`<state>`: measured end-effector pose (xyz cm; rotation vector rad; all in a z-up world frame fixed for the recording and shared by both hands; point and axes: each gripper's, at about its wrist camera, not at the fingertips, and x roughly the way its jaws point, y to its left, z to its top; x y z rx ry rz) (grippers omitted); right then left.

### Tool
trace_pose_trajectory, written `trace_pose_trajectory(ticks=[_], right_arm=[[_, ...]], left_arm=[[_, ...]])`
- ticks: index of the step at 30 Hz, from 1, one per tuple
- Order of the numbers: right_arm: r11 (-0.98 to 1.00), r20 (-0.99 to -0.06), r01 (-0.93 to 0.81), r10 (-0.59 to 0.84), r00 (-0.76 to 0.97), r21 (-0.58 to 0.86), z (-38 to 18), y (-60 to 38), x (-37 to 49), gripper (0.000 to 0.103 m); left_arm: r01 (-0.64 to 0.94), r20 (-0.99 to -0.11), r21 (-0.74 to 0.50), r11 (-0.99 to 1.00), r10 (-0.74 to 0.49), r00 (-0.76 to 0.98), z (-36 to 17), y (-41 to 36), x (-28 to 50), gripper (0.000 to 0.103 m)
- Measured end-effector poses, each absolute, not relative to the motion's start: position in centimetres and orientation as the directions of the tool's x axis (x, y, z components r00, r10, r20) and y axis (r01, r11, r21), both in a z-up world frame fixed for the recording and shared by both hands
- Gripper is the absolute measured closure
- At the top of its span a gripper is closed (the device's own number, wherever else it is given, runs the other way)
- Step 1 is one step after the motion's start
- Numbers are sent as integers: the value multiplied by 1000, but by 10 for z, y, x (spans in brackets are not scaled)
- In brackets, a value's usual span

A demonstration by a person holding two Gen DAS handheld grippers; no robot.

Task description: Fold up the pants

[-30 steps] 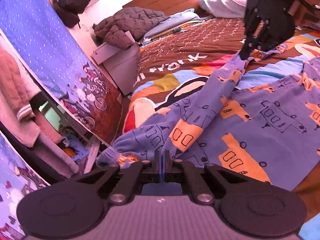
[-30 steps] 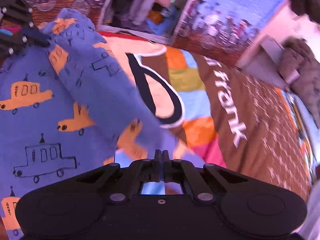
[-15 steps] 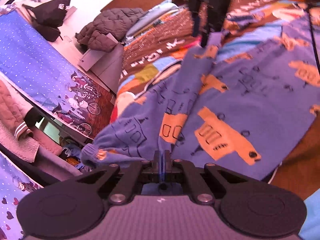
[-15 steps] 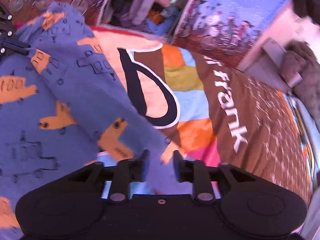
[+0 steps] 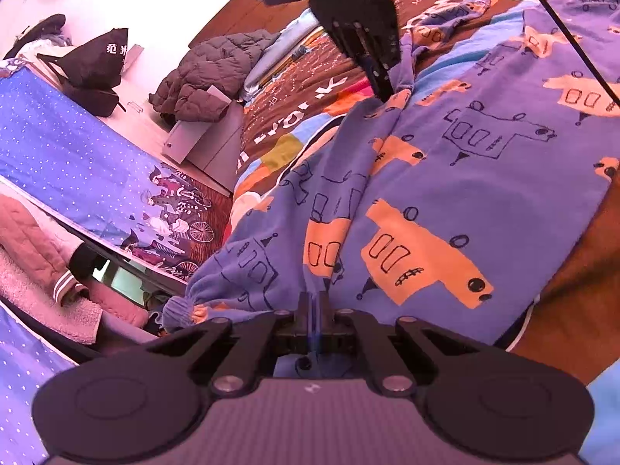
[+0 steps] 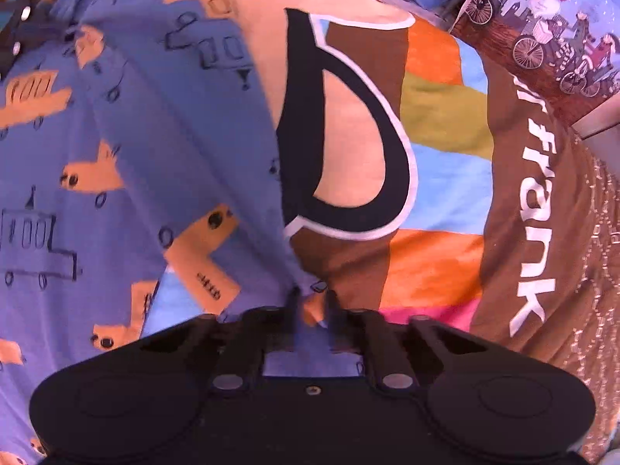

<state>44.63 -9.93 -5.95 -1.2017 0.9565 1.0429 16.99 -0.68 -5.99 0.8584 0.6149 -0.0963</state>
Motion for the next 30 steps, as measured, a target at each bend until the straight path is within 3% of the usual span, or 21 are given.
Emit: trace_pose_trajectory(ticks=[10,16,21,30], right_arm=[[233,-829,-850,211,518,-472,-31,-146,356,103],[361,-699,-724,224,679,-587,0,-174,258,103],[515,-647,-667,253,719,-539,7,-185,175,103],[732,-661,-562,206,721,-385,-60,-181,119,103]], left_arm=[[272,-532,592,759,114,839,-29,13,171,103],[247,-481,634,733,124,868,-8,25,160,103],[297,-474,707,642,119,872,-17,28,133,103],[327,-482,759,563,148,864,-51,16,123,103]])
